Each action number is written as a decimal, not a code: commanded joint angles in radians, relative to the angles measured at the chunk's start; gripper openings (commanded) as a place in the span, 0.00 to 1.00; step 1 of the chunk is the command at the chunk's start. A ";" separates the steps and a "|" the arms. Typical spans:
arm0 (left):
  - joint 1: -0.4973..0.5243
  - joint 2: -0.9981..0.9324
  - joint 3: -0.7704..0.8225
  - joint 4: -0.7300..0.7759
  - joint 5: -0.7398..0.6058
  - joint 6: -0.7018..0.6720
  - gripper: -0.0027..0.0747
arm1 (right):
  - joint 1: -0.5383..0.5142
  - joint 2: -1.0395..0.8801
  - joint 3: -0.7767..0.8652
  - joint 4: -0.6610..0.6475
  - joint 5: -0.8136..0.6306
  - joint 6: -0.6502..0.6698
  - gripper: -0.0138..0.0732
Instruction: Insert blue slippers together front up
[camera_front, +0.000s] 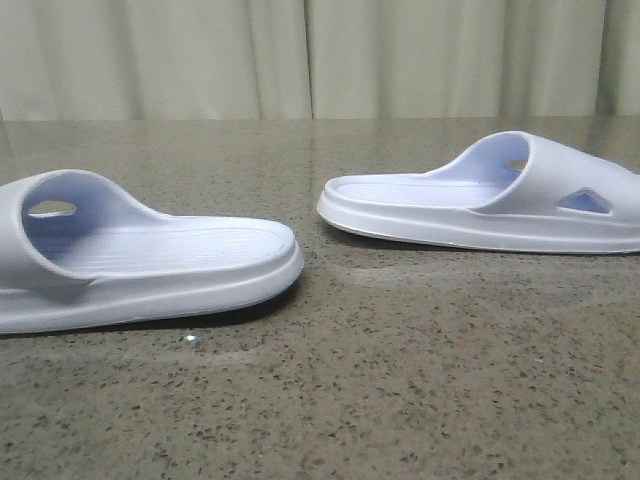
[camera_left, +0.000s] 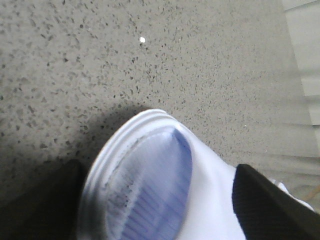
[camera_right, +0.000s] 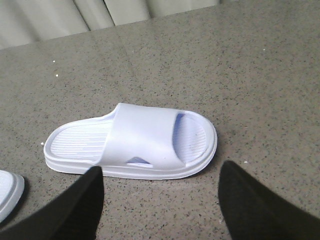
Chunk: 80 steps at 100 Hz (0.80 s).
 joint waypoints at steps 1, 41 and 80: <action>-0.007 0.007 -0.020 -0.001 0.015 0.000 0.61 | -0.006 0.017 -0.036 0.016 -0.066 -0.004 0.65; -0.007 0.007 -0.020 -0.001 0.015 0.000 0.12 | -0.006 0.017 -0.036 0.020 -0.060 -0.004 0.65; -0.007 0.005 -0.020 -0.029 0.012 0.000 0.06 | -0.006 0.017 -0.036 0.028 -0.060 -0.004 0.65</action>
